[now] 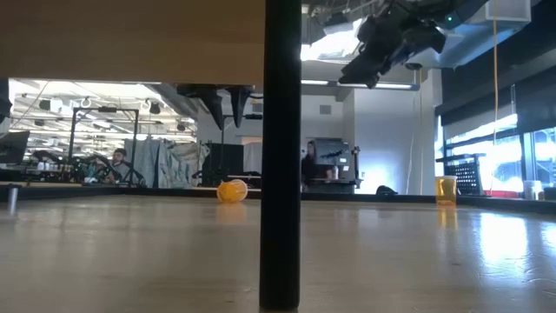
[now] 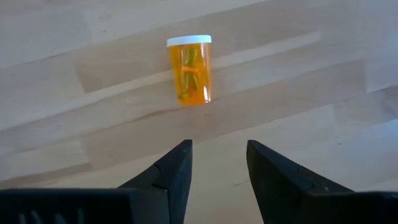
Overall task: Pick and place medicine bottles onto shelf by color
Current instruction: Put the top left orange pill bottle on the shelf aligned with the other orange pill bottle
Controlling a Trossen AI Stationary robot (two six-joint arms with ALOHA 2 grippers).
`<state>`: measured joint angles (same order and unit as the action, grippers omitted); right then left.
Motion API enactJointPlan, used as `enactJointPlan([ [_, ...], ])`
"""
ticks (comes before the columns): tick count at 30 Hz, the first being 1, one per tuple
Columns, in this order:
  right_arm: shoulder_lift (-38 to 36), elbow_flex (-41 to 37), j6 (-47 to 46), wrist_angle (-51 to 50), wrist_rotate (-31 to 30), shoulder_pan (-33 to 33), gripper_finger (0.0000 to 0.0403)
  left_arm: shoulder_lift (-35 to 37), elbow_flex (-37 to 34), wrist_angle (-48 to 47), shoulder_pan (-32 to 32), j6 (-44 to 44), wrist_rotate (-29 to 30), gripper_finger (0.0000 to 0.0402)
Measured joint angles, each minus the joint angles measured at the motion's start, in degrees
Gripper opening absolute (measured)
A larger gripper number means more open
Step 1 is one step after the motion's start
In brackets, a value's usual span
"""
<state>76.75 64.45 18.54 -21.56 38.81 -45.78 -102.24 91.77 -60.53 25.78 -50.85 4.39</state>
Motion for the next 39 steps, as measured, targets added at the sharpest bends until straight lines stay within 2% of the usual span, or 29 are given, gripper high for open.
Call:
enactJointPlan([
  [5, 0.0, 0.0, 0.0, 0.0, -3.8, 0.0, 0.0213, 0.0, 0.0, 0.0, 0.0, 0.0, -1.4, 0.0146],
  [13, 0.0, 0.0, 0.0, 0.0, -3.8, 0.0, 0.0213, 0.0, 0.0, 2.7, -0.1, 0.4, -2.9, 0.0146],
  [17, 0.0, 0.0, 0.0, 0.0, -3.8, 0.0, 0.0213, 0.0, 0.0, 3.9, -0.9, 1.7, -1.5, 0.0146],
  [19, 0.0, 0.0, 0.0, 0.0, -3.8, 0.0, 0.0213, -0.3, 0.0, 4.0, -1.7, -0.4, -0.6, 0.0148],
  [22, 0.0, 0.0, 0.0, 0.0, -3.8, 0.0, 0.0213, -0.8, -0.1, 3.8, -3.0, -8.0, 1.9, 0.0158],
  [25, 0.0, 0.0, 0.0, 0.0, -3.8, 0.0, 0.0213, -0.7, -0.1, 3.6, -3.8, -9.9, 5.1, 0.0173],
  [31, 0.0, 0.0, 0.0, 0.0, -3.8, 0.0, 0.0213, -0.7, -0.5, 3.5, -3.5, -8.1, 6.0, 0.0224],
  [36, 0.0, 0.0, 0.0, 0.0, -3.8, 0.0, 0.0213, -0.6, -4.3, 6.9, -2.4, -6.7, 7.6, 0.0285],
  [39, 0.0, 0.0, 0.0, 0.0, -3.8, 0.0, 0.0213, -0.6, -7.3, 10.3, -1.3, -7.3, 7.7, 0.0308],
])
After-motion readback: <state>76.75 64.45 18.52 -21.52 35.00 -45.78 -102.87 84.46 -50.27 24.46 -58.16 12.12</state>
